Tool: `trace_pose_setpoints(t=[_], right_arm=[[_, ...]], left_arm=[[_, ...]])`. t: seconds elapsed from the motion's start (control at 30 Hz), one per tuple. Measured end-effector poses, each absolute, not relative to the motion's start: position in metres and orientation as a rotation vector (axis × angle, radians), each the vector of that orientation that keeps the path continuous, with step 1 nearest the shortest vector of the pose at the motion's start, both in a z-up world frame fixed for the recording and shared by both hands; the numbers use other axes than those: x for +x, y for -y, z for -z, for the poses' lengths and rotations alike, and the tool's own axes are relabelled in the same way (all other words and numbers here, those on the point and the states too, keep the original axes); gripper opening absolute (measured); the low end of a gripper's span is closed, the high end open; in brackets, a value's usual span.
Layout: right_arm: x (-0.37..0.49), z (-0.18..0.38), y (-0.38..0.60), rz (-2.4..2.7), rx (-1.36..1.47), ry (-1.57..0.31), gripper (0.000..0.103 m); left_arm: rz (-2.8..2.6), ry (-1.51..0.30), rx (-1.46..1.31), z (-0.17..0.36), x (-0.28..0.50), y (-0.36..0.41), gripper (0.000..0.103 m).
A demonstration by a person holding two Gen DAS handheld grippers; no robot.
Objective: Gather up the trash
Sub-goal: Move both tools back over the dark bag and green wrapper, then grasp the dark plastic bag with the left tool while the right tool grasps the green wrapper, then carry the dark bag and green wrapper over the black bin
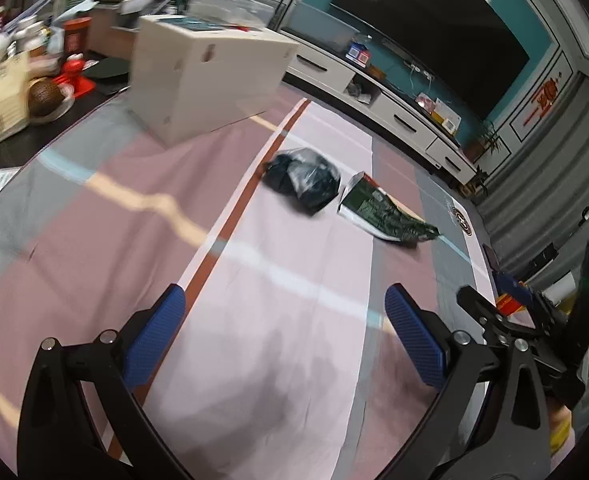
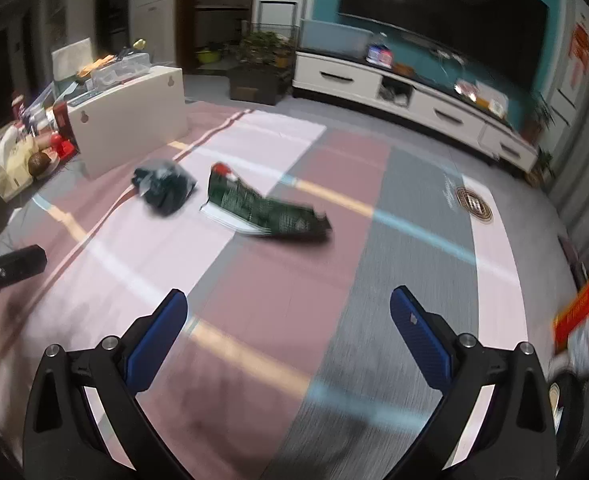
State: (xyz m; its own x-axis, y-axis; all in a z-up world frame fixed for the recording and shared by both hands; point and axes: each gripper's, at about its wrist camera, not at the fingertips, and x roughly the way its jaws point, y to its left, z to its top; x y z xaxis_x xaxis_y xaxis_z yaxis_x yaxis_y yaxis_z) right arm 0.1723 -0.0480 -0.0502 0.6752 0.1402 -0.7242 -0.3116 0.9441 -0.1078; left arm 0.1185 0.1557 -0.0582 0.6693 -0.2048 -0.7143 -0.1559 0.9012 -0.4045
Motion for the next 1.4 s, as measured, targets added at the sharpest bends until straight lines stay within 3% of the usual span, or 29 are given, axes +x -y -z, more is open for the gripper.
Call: trace_pose_setpoints(t=[0.27,0.4,0.53,0.57,0.63,0.67,0.97,1.03,1.1,1.17,1.23,1.33,1.4], right_arm=[[0.243,0.067,0.015,-0.357,-0.455,-0.759,0.099],[0.267,0.079,-0.001,-0.383,-0.542,-0.760,0.089],[0.286,0.096,-0.008,-0.390,-0.579,-0.822,0.057],[0.286,0.099,-0.008,-0.396,-0.590,-0.825,0.040],[0.282,0.104,-0.006,-0.387,-0.600,-0.816,0.017],[0.280,0.103,-0.001,-0.380,-0.570,-0.813,0.015],[0.233,0.064,0.082,-0.305,-0.124,-0.810,0.012],[0.216,0.056,0.090,-0.317,-0.100,-0.788,0.012],[0.196,0.048,0.101,-0.339,-0.064,-0.771,0.012],[0.180,0.043,0.107,-0.348,-0.034,-0.758,0.012],[0.165,0.038,0.115,-0.355,-0.014,-0.745,0.012],[0.151,0.036,0.126,-0.345,0.005,-0.750,0.012],[0.141,0.037,0.132,-0.330,0.018,-0.758,0.012]], left_arm=[[0.068,-0.830,-0.470,0.054,0.179,-0.155,0.100],[0.060,-0.834,-0.491,0.056,0.199,-0.157,0.099],[0.064,-0.827,-0.511,0.057,0.212,-0.156,0.099],[0.059,-0.828,-0.504,0.058,0.215,-0.154,0.099],[0.037,-0.826,-0.477,0.059,0.221,-0.149,0.099],[0.020,-0.827,-0.453,0.060,0.225,-0.145,0.099],[-0.134,-0.831,-0.349,0.073,0.258,-0.118,0.099],[-0.164,-0.840,-0.319,0.077,0.264,-0.113,0.093],[-0.203,-0.859,-0.281,0.082,0.271,-0.109,0.080],[-0.228,-0.861,-0.238,0.084,0.273,-0.106,0.078],[-0.228,-0.854,-0.221,0.081,0.270,-0.104,0.069],[-0.213,-0.858,-0.203,0.076,0.261,-0.103,0.047],[-0.189,-0.869,-0.213,0.072,0.254,-0.103,0.045]])
